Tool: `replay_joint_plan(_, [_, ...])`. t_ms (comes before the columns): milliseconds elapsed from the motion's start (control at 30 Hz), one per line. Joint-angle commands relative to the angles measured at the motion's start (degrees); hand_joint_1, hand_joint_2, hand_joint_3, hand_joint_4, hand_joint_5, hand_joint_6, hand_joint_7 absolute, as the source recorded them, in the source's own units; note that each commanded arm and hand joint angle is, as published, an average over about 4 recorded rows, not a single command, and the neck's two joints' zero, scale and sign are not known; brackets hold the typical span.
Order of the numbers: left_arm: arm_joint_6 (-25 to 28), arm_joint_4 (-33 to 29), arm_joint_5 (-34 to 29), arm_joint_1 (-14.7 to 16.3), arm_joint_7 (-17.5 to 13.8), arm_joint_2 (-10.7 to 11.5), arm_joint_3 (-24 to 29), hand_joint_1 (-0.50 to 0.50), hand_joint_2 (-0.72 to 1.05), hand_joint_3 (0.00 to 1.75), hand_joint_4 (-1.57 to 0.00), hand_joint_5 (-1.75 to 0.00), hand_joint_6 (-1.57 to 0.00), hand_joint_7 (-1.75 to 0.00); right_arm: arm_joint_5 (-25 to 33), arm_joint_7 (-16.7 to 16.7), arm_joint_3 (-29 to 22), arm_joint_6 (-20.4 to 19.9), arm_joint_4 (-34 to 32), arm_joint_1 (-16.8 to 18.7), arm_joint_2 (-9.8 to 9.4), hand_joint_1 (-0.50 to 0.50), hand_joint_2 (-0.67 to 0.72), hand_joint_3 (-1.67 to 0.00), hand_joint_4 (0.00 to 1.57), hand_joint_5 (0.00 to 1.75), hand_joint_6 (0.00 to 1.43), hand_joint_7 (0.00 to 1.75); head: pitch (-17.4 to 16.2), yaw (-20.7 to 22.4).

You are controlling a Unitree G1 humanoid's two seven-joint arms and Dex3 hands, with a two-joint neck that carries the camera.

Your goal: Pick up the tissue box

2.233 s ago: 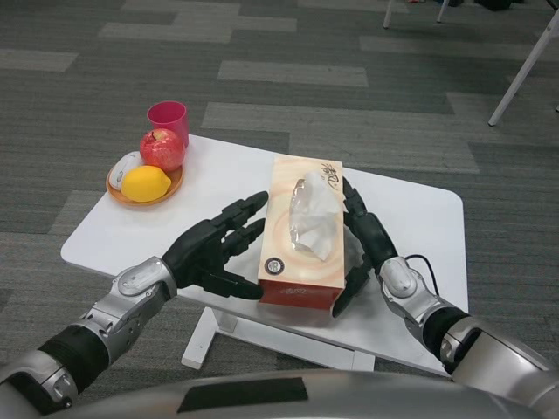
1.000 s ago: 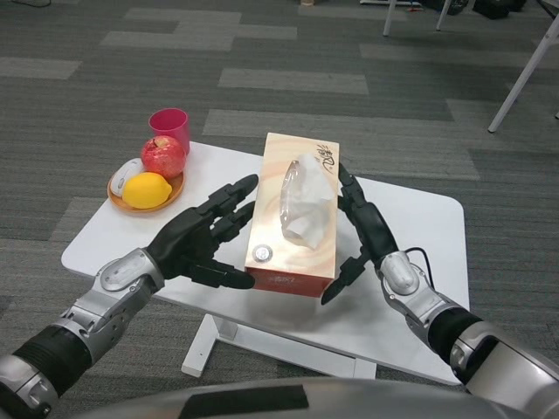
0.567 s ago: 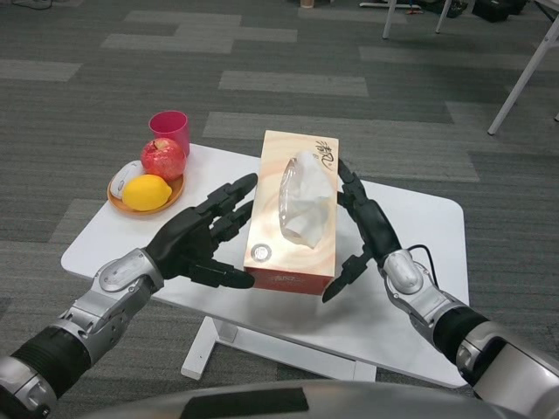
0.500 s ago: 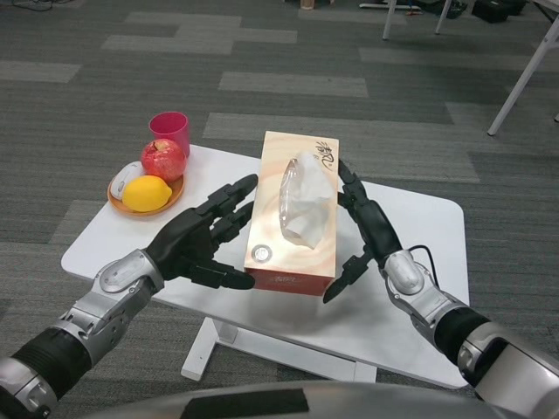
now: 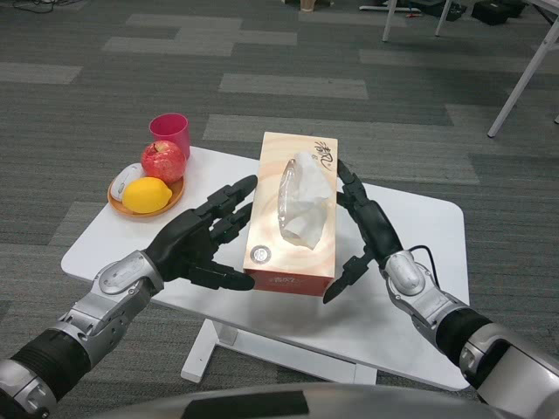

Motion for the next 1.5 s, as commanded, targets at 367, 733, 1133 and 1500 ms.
replay_joint_plan(367, [0.1,-1.6,0.1,-0.8,-0.6,-0.9,-0.2,0.50,0.78,0.00,0.00,-0.10,0.00,0.00,-0.5,0.9,0.4,-1.4,-2.2,-0.5,0.56,-0.33,-0.22,-0.16,0.19,0.87,0.00,0.07,0.0,0.1])
replay_joint_plan(733, [0.1,-1.7,0.1,-0.8,-0.5,-0.9,-0.1,0.50,0.78,0.00,0.00,-0.10,0.00,0.00,-0.4,0.8,0.5,-1.4,-2.8,-0.4,0.45,-0.38,-0.29,-0.16,0.19,0.87,0.00,0.07,0.1,0.1])
replay_joint_plan(1133, [0.3,-3.5,0.1,-0.6,-0.4,-0.6,0.4,0.50,0.78,0.00,0.00,-0.15,0.00,0.00,-0.4,0.2,0.4,-1.4,-5.1,-0.2,-0.39,-0.38,-0.29,-0.16,0.16,0.87,0.00,0.07,0.2,0.2])
replay_joint_plan(1500, [0.3,-4.3,0.2,-0.3,-0.3,-0.5,0.8,0.50,0.78,0.00,0.00,-0.10,0.00,0.00,-0.4,-0.2,0.4,-1.4,-6.1,0.1,-0.72,-0.38,-0.29,-0.16,0.14,0.87,0.00,0.07,0.4,0.3])
